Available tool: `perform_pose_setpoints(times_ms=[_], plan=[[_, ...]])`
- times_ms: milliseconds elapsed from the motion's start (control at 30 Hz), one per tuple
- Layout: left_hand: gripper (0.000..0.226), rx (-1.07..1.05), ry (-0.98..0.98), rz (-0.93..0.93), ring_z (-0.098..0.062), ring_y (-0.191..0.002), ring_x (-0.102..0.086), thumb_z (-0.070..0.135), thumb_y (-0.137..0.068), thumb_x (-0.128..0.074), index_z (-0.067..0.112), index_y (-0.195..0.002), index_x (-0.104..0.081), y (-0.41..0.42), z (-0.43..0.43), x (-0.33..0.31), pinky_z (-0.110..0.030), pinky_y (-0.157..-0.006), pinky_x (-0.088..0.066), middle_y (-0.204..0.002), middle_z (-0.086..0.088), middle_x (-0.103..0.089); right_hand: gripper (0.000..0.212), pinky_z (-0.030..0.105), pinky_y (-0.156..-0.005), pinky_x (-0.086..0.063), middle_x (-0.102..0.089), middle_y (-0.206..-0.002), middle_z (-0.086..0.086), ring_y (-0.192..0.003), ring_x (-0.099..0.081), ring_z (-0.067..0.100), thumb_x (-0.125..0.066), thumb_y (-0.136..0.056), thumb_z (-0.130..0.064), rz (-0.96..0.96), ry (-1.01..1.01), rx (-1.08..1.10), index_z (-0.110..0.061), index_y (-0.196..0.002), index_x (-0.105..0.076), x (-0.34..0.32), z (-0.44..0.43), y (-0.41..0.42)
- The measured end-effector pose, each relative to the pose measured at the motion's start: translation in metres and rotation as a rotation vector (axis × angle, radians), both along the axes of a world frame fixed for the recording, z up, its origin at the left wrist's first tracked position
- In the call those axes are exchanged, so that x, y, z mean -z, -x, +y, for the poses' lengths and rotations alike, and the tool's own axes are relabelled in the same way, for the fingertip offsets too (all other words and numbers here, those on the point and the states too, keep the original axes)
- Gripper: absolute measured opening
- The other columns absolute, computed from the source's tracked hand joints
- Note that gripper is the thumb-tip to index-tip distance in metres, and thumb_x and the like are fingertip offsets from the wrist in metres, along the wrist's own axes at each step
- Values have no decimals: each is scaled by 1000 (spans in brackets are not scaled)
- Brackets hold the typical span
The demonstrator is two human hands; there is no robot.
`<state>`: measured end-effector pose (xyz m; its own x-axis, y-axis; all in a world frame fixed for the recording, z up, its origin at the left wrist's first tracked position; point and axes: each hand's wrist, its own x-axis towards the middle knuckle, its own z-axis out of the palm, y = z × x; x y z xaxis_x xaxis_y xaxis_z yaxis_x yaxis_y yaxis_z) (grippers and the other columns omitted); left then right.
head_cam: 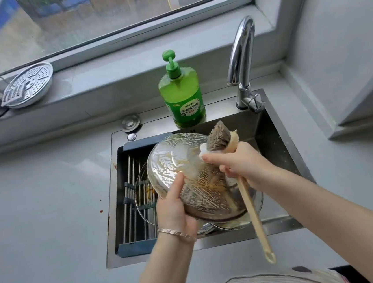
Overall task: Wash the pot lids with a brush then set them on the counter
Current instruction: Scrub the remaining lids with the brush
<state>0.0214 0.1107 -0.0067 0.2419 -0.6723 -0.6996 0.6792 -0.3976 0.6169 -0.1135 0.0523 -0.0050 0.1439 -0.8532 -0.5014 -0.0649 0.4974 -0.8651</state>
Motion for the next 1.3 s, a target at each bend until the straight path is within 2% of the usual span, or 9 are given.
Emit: perform_pose_setpoints(times_ms=[100, 200, 367, 533, 700, 867, 1033, 1200, 1300], plan=[[29, -48, -13, -18, -34, -90, -65, 12, -86, -59, 5, -114, -60, -16, -9, -2, -49, -67, -57, -104, -20, -67, 62, 26, -72, -46, -58, -107, 1, -82, -56, 10, -59, -84, -49, 203, 40, -75, -17, -134, -42, 4, 0, 18], [19, -74, -13, -78, -35, -92, -65, 8, -83, -61, 6, -102, -63, -17, -10, -6, -53, -82, -52, -101, -19, -68, 49, 36, -99, -36, -50, -137, 5, -122, -47, 25, -37, -95, -47, 602, 103, -173, -22, -138, -39, 15, 10, 29], [25, -58, -34, -207, -30, -76, -68, 5, -78, -67, 1, -103, -64, -4, -6, -6, -38, -61, -57, -93, -18, -70, 40, 30, -79, -45, -59, -94, -1, -85, -55, 15, -56, -89, -39, 533, 444, -308, -36, -128, -52, -6, 58, -5], [34, -19, -2, -194, -35, -86, -68, 4, -76, -67, -1, -109, -62, -5, -1, -15, -50, -78, -55, -97, -20, -70, 31, 27, -78, -42, -68, -88, -8, -86, -60, 7, -66, -83, -29, 434, 207, -14, -18, -111, -67, 12, 26, 23], [17, -42, 14, -288, -20, -58, -68, -1, -76, -67, 5, -91, -62, -5, -7, -22, -31, -48, -55, -75, -10, -69, 42, 16, -62, -38, -55, -62, -19, -63, -50, -2, -68, -81, -36, 308, 336, -91, -35, -121, -57, 10, 50, -1], [33, 1, 45, -240, -33, -85, -69, 4, -74, -68, 1, -107, -64, -14, -9, -25, -47, -78, -55, -97, -18, -70, 39, 26, -86, -44, -69, -109, -7, -98, -61, 8, -67, -81, -39, 473, 230, 39, -26, -118, -65, 29, 23, 20], [33, -79, 63, -214, -36, -91, -67, 1, -73, -66, 1, -106, -64, -15, -17, -28, -52, -84, -52, -102, -18, -69, 42, 12, -48, -27, -42, -42, -13, -43, -34, 6, -70, -80, -32, 279, 521, -82, -33, -120, -56, 7, 61, -11], [16, -146, 78, -114, -33, -100, -64, 5, -79, -59, 7, -95, -65, -23, -21, -30, -54, -92, -47, -108, -16, -68, 40, 25, -64, -46, -65, -75, -9, -66, -57, 8, -65, -84, -38, 421, 332, 68, -29, -122, -61, 31, 41, 15], [12, -210, 95, -94, -35, -98, -65, 6, -76, -62, 7, -88, -63, -22, -28, -31, -56, -92, -46, -108, -16, -68, 43, 12, -49, -35, -53, -56, -18, -49, -48, 5, -68, -81, -33, 323, 563, 16, -23, -123, -60, 16, 60, -8]])
